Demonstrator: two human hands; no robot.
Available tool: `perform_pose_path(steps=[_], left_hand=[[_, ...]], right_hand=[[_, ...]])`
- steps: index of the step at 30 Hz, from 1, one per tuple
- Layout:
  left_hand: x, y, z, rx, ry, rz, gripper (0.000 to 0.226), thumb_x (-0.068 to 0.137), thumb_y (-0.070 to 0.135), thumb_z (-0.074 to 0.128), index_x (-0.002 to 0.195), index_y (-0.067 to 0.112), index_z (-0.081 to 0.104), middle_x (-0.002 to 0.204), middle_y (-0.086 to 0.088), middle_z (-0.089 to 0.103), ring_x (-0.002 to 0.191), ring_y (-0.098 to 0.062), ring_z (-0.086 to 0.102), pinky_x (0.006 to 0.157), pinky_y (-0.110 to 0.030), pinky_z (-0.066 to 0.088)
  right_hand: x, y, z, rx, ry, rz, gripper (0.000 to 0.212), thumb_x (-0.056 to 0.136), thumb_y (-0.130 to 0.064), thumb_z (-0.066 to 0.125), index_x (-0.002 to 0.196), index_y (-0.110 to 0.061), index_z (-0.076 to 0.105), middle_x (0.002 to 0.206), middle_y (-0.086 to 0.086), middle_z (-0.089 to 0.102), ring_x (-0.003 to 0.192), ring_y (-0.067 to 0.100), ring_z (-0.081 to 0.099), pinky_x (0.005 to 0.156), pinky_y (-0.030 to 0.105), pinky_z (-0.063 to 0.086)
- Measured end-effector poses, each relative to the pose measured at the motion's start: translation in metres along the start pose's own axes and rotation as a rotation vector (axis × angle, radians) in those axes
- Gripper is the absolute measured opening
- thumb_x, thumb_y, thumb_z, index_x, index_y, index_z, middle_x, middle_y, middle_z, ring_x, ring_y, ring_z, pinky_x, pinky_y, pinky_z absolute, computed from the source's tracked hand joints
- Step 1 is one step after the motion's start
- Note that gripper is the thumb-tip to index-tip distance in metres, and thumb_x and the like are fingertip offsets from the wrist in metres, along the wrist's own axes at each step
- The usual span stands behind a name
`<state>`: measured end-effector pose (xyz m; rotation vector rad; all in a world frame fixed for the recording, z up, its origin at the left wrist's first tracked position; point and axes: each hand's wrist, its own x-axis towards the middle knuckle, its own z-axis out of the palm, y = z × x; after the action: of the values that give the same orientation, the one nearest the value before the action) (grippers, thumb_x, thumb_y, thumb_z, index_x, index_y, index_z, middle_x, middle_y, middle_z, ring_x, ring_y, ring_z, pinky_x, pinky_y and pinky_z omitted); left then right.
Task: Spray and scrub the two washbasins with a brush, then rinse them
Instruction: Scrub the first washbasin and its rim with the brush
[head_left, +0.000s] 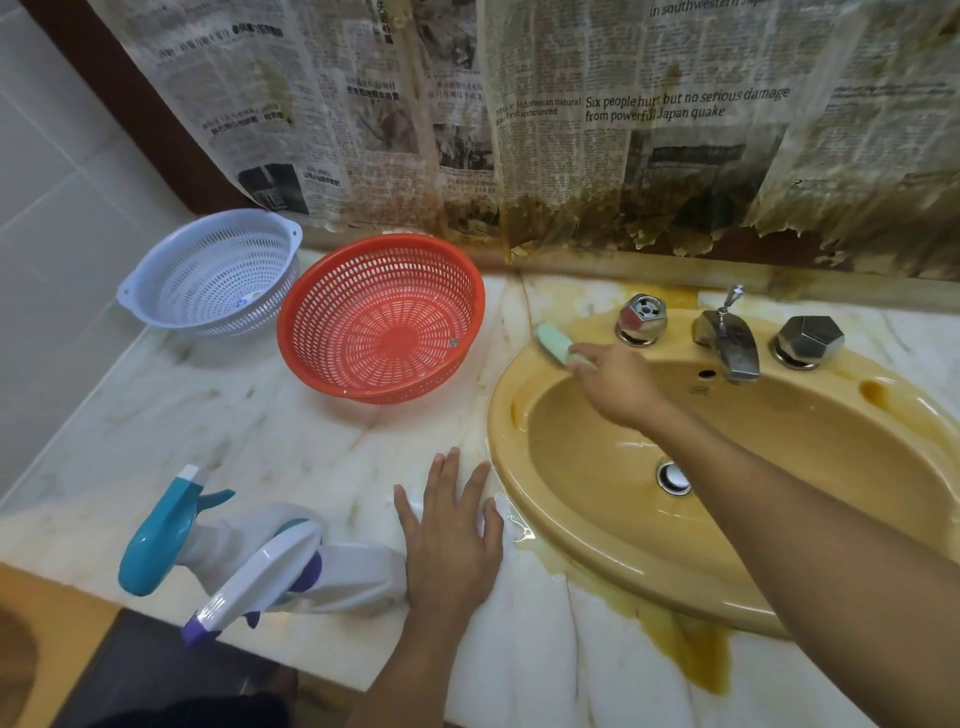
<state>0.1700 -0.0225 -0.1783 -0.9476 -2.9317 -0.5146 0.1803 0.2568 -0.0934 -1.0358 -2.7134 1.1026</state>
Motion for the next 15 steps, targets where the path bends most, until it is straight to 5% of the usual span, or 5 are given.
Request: perform_pose_path(steps=[5,11,15], left_hand=[[-0.004,-0.001,0.004,0.006,0.035,-0.009,0.051,0.101,0.041,0.037,0.147,0.029,0.054,0.165,0.000,0.035,0.156,-0.015,0.023,0.125,-0.061,0.011],[-0.006,0.001,0.003,0.028,0.058,-0.006,0.050,0.100,0.039,0.037,0.145,0.027,0.057,0.163,-0.001,0.038,0.155,-0.017,0.027,0.124,-0.061,0.016],[-0.008,0.000,0.005,0.032,0.070,-0.008,0.049,0.100,0.038,0.040,0.144,0.027,0.058,0.162,-0.001,0.040,0.154,-0.017,0.028,0.123,-0.061,0.018]], right_hand=[[-0.065,0.001,0.024,-0.157,-0.231,-0.220,0.038,0.102,-0.045,0.047,0.139,-0.041,0.055,0.125,0.000,0.069,0.111,0.031,0.060,0.088,0.039,0.051],[-0.040,0.006,0.018,-0.138,-0.112,-0.165,0.037,0.103,-0.044,0.044,0.138,-0.042,0.056,0.121,0.001,0.071,0.112,0.031,0.060,0.089,0.041,0.052],[-0.056,0.012,0.019,-0.083,-0.225,-0.186,0.035,0.102,-0.042,0.050,0.136,-0.038,0.061,0.123,-0.004,0.070,0.104,0.021,0.062,0.086,0.033,0.048]])
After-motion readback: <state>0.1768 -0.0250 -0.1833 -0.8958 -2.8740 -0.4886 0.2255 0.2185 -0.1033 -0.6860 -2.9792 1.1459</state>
